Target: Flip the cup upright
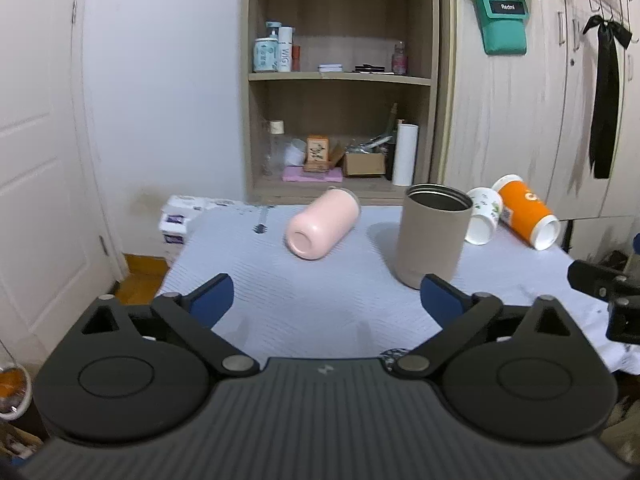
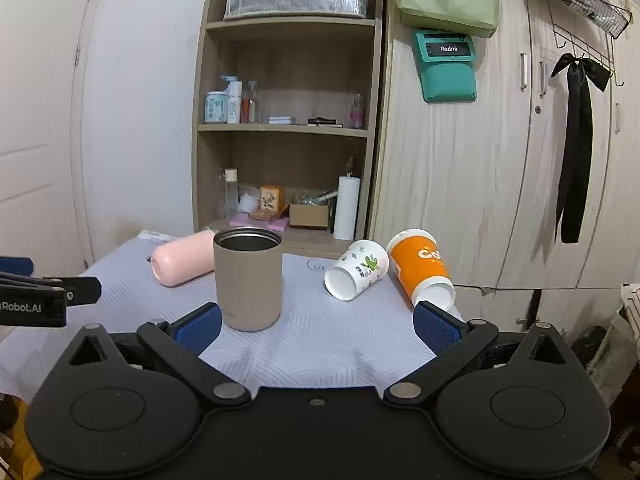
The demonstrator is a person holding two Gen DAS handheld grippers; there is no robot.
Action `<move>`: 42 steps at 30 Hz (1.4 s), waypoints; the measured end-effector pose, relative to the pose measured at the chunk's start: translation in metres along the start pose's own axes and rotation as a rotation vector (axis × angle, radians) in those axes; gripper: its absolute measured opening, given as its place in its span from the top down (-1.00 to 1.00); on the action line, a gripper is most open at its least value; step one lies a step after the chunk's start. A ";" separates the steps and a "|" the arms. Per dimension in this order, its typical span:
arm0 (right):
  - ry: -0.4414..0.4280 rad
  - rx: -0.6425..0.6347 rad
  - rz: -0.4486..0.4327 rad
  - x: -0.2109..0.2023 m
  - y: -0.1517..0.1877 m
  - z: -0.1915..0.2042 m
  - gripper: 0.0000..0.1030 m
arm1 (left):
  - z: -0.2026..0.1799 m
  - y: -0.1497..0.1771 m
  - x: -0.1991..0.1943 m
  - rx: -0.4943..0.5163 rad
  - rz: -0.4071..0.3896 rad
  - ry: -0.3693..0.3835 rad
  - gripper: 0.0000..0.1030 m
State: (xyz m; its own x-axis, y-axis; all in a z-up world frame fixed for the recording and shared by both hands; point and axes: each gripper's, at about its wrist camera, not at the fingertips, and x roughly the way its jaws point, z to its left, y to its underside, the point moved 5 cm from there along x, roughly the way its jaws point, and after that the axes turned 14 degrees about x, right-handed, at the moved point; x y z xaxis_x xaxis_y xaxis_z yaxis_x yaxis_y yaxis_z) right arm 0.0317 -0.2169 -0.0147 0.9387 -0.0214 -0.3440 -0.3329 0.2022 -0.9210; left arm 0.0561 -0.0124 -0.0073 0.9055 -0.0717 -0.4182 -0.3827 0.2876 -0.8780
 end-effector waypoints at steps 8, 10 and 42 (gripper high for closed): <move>0.002 -0.001 0.020 0.000 0.002 0.003 -1.00 | 0.001 0.004 0.002 0.004 0.039 -0.019 -1.00; 0.004 -0.001 0.020 0.000 0.002 0.004 -1.00 | 0.001 0.005 0.003 0.006 0.047 -0.021 -1.00; 0.050 -0.003 0.041 0.004 0.007 0.005 -1.00 | 0.000 0.010 0.010 0.020 0.142 -0.053 -1.00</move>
State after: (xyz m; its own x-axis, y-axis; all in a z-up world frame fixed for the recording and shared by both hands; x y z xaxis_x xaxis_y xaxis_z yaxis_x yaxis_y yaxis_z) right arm 0.0333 -0.2107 -0.0210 0.9186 -0.0622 -0.3903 -0.3716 0.2006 -0.9065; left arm 0.0616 -0.0100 -0.0202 0.8510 0.0219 -0.5247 -0.5047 0.3100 -0.8057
